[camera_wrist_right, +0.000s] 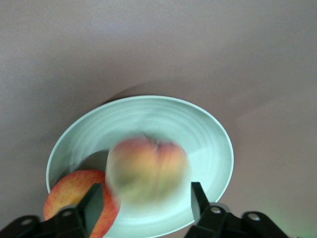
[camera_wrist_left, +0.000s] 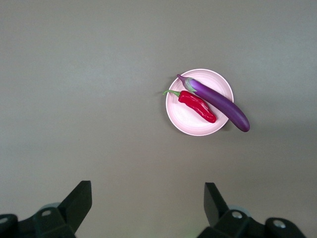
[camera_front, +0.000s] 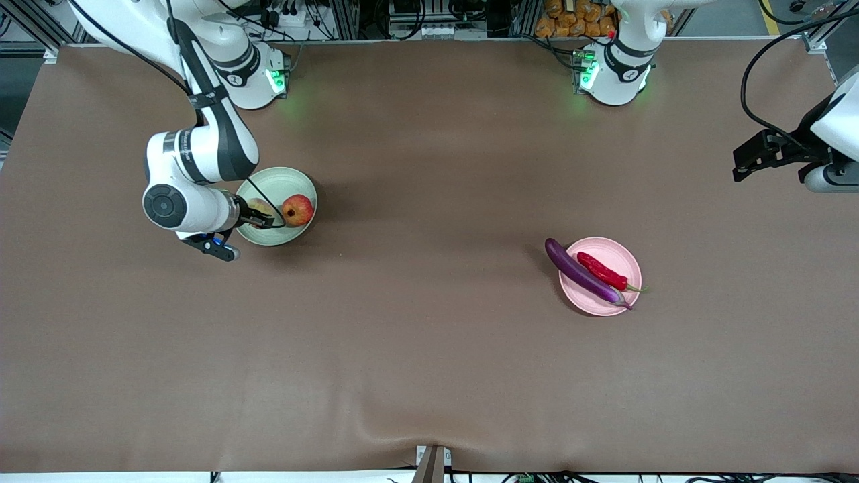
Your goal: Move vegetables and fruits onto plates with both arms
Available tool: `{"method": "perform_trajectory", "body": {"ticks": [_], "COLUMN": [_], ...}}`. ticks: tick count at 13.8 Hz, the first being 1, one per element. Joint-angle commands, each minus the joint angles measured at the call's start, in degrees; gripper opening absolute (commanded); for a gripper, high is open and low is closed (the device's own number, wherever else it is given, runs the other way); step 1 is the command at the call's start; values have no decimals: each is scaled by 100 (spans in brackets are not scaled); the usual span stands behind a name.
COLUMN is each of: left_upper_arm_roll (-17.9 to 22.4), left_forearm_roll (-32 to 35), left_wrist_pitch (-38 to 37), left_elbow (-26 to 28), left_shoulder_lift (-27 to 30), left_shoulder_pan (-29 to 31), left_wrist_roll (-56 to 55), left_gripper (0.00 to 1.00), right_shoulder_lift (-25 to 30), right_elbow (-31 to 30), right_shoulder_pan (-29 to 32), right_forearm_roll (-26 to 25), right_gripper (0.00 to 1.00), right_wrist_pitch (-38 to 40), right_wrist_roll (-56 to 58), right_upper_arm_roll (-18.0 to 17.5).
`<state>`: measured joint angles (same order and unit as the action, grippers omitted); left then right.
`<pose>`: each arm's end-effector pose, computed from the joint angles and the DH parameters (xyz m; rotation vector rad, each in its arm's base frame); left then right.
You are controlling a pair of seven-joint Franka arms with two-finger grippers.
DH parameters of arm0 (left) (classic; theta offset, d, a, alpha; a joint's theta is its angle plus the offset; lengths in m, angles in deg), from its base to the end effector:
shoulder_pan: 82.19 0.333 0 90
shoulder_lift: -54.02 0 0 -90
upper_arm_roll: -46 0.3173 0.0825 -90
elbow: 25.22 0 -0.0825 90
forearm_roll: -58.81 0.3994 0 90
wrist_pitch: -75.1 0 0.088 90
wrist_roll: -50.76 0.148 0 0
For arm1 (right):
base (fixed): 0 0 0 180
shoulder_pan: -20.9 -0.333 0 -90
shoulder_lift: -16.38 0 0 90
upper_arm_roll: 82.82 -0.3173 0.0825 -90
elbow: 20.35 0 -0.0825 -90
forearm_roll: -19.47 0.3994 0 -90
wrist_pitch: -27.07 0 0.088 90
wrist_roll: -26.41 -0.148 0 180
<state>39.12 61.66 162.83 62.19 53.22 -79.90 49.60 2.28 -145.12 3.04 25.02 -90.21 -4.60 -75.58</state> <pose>0.5691 -0.0377 0.5956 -3.0919 0.0898 0.0091 0.5001 0.1007 0.2051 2.9357 -0.6236 -0.5550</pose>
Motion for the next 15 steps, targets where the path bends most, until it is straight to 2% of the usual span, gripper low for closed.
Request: {"method": "perform_trajectory", "body": {"ticks": [1,5,8,13,14,15], "left_upper_arm_roll": [-6,-6,-6,-6,-6,-6], "left_forearm_roll": [-47,-38,-38,-38,-38,-38], "left_wrist_pitch": [-90,-90,-90,-90,-81,-90], "left_elbow": [-75,-75,-75,-75,-75,-75], "left_shoulder_lift": [-8,-8,-8,-8,-8,-8], "left_shoulder_pan": [44,44,44,35,43,44], "left_wrist_roll": [160,160,160,168,168,160], "left_gripper": [100,100,100,100,100,100], "right_shoulder_lift": [206,153,-171,-409,-418,-435], "right_elbow": [110,944,2059,3475,3765,4072], "right_shoulder_pan": [107,230,248,274,439,606], "right_forearm_roll": [-19,-10,-1,-45,-36,-53], "right_gripper": [100,100,100,100,100,100], "right_wrist_pitch": [249,890,1628,1909,2111,2348], "right_wrist_roll": [33,16,59,692,693,701], "right_upper_arm_roll": [-90,-90,-82,-82,-160,-396]}}
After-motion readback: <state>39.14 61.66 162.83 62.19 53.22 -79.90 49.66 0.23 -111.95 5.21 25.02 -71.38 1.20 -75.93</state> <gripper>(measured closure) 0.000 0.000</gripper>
